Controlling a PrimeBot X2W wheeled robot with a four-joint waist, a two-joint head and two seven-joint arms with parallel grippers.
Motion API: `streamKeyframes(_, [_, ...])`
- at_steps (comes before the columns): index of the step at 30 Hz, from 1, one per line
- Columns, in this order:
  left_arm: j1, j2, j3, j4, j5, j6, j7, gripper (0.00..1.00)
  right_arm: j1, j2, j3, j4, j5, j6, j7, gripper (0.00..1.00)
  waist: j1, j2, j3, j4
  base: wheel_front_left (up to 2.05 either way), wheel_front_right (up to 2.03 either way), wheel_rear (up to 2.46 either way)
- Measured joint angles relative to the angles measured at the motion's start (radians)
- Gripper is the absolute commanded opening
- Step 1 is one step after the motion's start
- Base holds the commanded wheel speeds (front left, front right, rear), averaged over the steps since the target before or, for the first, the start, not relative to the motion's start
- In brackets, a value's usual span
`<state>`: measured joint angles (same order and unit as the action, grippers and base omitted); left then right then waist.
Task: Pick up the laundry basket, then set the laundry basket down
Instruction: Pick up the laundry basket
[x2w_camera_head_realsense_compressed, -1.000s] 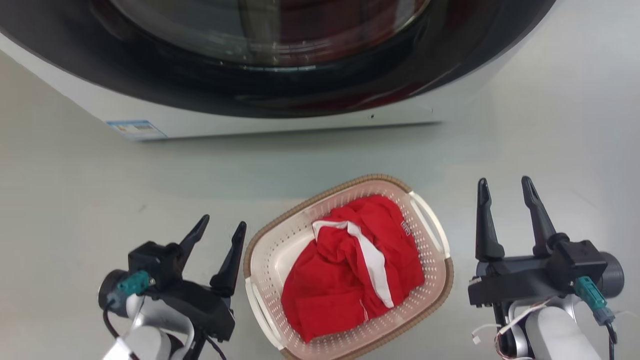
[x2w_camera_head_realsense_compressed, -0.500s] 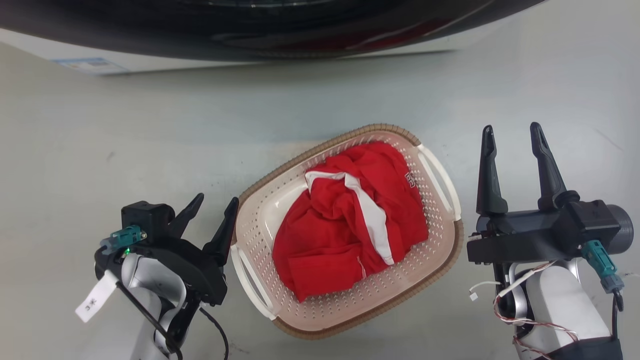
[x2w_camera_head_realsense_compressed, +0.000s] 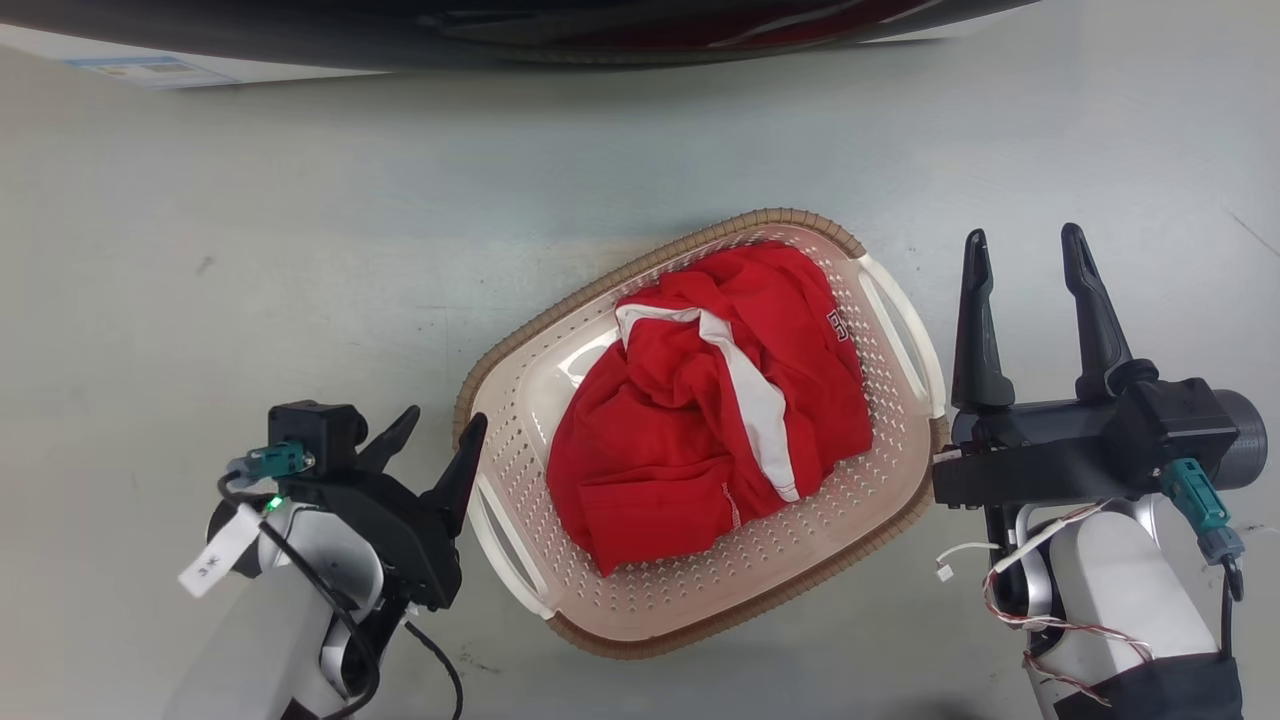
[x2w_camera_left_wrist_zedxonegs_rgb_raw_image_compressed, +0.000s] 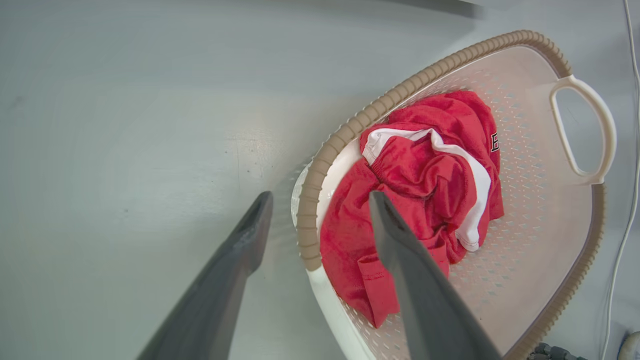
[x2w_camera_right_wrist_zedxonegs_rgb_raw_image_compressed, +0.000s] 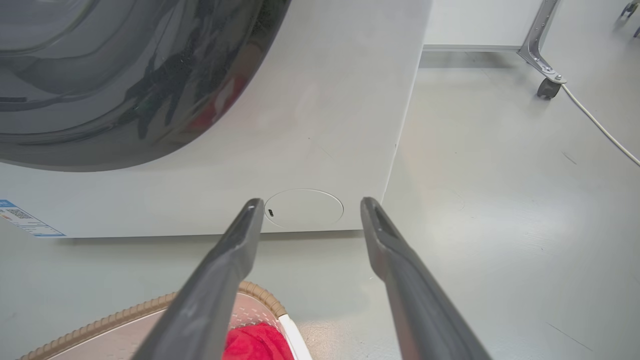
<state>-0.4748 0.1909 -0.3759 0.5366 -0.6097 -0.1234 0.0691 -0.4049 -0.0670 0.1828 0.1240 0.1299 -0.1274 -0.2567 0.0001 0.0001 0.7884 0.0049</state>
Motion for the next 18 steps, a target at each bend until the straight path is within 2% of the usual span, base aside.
streamKeyframes(16, [-0.071, 0.009, -0.111, 0.09, -0.038, -0.001, 0.052, 1.0, -0.014, 0.003, 0.001, 0.02, 0.0, 0.0, 0.0, 1.0, -0.0002, -0.0001, 0.005, -0.008, 0.0, 0.0, 0.0])
streamKeyframes(17, [-0.073, 0.01, -0.115, 0.095, -0.052, -0.001, 0.053, 0.41, -0.014, 0.003, 0.001, 0.021, 0.0, 0.0, 0.0, 1.0, -0.0001, -0.0002, 0.004, -0.01, 0.0, 0.0, 0.0])
streamKeyframes(18, [-0.075, 0.011, -0.12, 0.1, -0.06, -0.001, 0.059, 0.06, -0.014, 0.003, 0.001, 0.021, 0.0, 0.0, 0.0, 1.0, -0.0002, -0.0001, 0.004, -0.011, 0.0, 0.0, 0.0])
